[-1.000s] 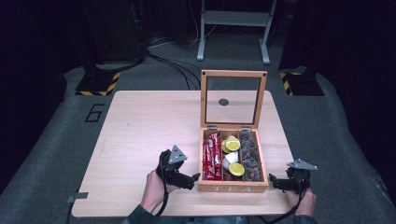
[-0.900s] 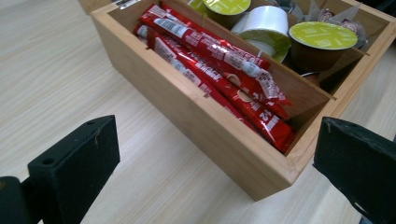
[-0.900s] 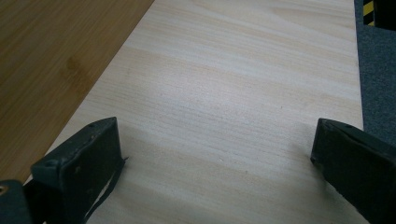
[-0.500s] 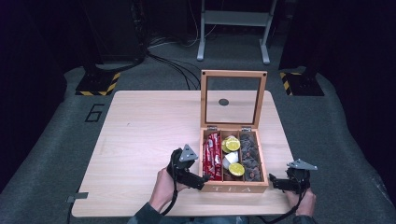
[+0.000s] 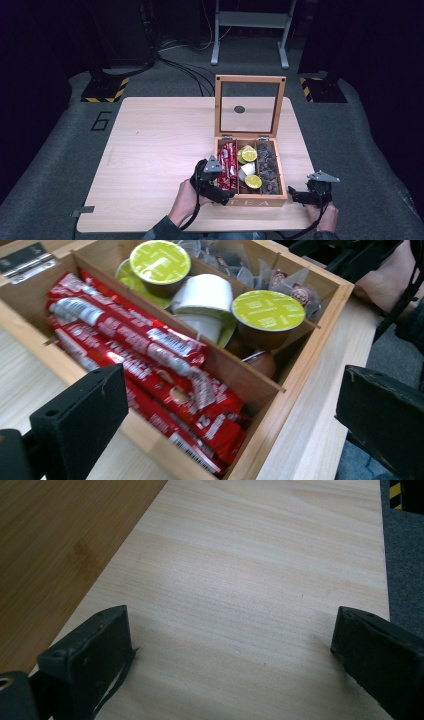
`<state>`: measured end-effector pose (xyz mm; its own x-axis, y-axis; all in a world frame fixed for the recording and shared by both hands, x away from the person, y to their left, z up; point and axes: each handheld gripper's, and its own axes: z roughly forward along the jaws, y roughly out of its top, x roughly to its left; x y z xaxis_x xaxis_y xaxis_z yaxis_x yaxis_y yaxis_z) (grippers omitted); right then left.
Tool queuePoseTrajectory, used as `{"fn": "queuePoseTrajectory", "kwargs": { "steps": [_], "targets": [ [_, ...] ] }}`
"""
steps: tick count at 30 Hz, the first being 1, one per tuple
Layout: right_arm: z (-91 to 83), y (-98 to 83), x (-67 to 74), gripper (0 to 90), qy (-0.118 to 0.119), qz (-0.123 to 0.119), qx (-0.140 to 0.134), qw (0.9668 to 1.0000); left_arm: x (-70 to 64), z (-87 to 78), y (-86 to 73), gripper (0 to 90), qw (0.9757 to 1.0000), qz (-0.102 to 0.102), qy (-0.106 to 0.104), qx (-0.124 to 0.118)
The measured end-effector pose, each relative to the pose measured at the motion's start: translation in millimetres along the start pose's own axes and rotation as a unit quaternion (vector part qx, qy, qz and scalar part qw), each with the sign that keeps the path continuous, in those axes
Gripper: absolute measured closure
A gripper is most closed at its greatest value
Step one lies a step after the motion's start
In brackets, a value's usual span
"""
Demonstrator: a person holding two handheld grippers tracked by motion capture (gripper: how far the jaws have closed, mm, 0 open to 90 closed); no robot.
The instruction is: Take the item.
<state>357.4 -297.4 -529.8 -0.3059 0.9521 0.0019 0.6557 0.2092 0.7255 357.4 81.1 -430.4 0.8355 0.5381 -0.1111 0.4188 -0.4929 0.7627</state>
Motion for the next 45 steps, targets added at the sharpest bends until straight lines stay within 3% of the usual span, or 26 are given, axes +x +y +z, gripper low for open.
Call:
{"fn": "queuePoseTrajectory", "kwargs": {
  "steps": [15,22,33,45],
  "targets": [
    [0.0,-0.1,0.2,3.2,-0.001,-0.003,-0.002,1.0,-17.1,26.3,16.1,1.6,0.9987,0.015,-0.045,0.015],
    [-0.2,-0.2,-0.4,3.6,0.001,-0.008,-0.002,1.0,-18.7,36.2,21.3,3.5,0.9979,0.021,-0.057,0.023],
    [-0.2,-0.2,-0.5,3.7,0.001,-0.009,-0.003,1.0,-20.6,51.1,30.8,8.2,0.9965,0.022,-0.075,0.03],
    [-0.3,-0.3,-0.3,4.1,0.001,-0.01,-0.003,0.9999,-20.7,64.4,33.9,14.8,0.9959,0.023,-0.074,0.046]
  ]
}}
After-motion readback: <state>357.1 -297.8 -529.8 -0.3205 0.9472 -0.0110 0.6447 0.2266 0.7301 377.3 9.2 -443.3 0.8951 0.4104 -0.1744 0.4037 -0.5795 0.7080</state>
